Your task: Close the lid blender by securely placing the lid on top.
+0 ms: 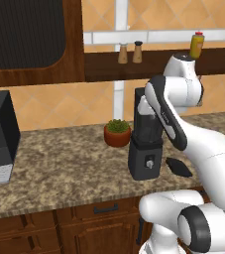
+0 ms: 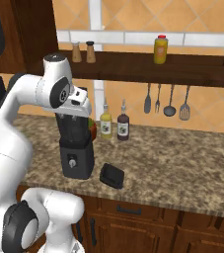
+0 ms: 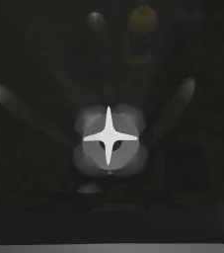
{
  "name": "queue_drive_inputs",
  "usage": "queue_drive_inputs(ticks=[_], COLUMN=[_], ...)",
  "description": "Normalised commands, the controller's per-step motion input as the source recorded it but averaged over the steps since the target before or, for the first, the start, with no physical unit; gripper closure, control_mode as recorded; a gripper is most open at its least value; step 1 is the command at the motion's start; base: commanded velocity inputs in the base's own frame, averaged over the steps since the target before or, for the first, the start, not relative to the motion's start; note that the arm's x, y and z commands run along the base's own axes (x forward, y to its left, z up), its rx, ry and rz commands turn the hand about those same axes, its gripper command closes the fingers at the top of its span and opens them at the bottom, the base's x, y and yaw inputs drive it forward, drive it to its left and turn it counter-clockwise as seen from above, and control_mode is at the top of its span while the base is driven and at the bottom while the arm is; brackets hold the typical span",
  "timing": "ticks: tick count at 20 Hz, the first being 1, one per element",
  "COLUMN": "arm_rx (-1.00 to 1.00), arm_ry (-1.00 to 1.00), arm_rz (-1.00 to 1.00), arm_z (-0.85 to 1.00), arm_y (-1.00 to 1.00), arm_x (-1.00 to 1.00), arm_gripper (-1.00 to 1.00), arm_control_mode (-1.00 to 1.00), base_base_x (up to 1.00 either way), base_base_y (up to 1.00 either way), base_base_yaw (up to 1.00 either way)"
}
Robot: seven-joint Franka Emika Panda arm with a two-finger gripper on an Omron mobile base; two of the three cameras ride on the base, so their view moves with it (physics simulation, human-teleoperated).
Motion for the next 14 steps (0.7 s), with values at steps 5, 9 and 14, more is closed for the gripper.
queue_drive_inputs(ticks=[5, 9, 14], arm_rx=[0.01, 0.1, 0.07], arm_ry=[-0.06, -0.04, 0.02], arm_rz=[-0.01, -0.02, -0.04], arm_z=[0.0, -0.04, -0.5], arm_y=[-0.32, -1.0, -1.0], arm_x=[-0.39, -0.62, -0.41], arm_gripper=[-1.0, -1.0, -1.0], arm_control_mode=[-1.0, -1.0, -1.0], base_base_x=[0.0, 0.0, 0.0], base_base_y=[0.0, 0.0, 0.0], base_base_yaw=[0.0, 0.0, 0.0])
